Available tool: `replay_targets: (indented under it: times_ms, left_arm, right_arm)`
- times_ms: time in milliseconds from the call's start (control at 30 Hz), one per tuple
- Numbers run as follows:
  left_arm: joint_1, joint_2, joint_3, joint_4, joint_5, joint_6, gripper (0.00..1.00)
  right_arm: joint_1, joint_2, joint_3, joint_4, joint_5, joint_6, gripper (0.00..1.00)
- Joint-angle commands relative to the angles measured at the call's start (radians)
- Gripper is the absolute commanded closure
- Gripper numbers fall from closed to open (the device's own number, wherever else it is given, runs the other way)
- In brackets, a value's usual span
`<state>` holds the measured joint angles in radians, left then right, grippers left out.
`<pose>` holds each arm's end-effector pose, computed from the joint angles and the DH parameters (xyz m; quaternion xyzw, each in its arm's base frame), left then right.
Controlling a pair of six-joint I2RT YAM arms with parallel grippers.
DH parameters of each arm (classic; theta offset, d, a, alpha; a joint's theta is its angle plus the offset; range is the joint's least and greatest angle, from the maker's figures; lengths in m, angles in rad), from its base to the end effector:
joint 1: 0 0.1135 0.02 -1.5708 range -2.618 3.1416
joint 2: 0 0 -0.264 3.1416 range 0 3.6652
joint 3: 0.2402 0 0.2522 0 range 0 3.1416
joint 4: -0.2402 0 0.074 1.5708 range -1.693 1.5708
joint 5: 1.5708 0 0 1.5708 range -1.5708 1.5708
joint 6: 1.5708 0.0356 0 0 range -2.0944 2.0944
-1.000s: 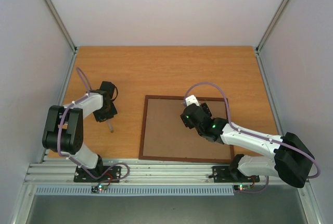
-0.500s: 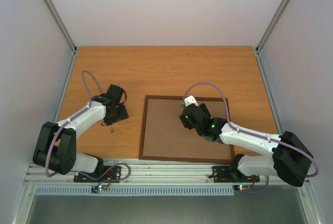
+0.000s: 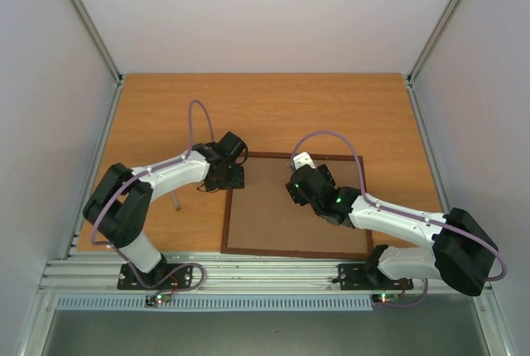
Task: Take the photo out of the frame
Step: Place the screwdriver at the center of the board, then move the photo frame to the center of the board.
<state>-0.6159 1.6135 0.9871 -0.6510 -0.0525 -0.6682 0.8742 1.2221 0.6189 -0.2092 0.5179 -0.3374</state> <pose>0.2432 -0.1698 0.1774 -0.0297 0.9885 -0.0667 0.1326 0.1661 0.1710 0.1959 -0.4334 0.7922 -0.1345 0.4081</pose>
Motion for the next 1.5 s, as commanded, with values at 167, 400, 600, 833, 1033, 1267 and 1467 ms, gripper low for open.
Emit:
replay_targets:
  times_ms: [167, 400, 600, 833, 1033, 1267, 1467]
  left_arm:
    - [-0.021, 0.107, 0.063, 0.01, -0.026, 0.01, 0.34]
    - [-0.021, 0.142, 0.075, 0.005, -0.031, 0.016, 0.52]
    - [-0.021, 0.149, 0.086, -0.006, -0.043, 0.019, 0.65]
    - [-0.019, 0.147, 0.091, -0.015, -0.06, 0.014, 0.8]
    - [-0.016, 0.132, 0.095, -0.008, -0.055, 0.012, 0.77]
    - [0.011, 0.152, 0.111, 0.028, -0.01, 0.013, 0.6]
    - [0.046, 0.195, 0.14, 0.037, 0.002, 0.023, 0.66]
  right_arm:
    - [-0.004, -0.017, 0.011, 0.007, 0.034, 0.001, 0.18]
    - [-0.004, -0.017, 0.013, 0.002, 0.037, 0.0, 0.18]
    - [-0.005, -0.019, 0.013, 0.001, 0.038, 0.0, 0.18]
    - [-0.004, -0.018, 0.015, -0.001, 0.036, 0.001, 0.18]
    - [-0.004, -0.018, 0.015, -0.003, 0.034, 0.0, 0.18]
    - [-0.004, -0.017, 0.016, -0.006, 0.036, 0.0, 0.18]
    - [-0.004, -0.018, 0.016, -0.007, 0.039, -0.002, 0.18]
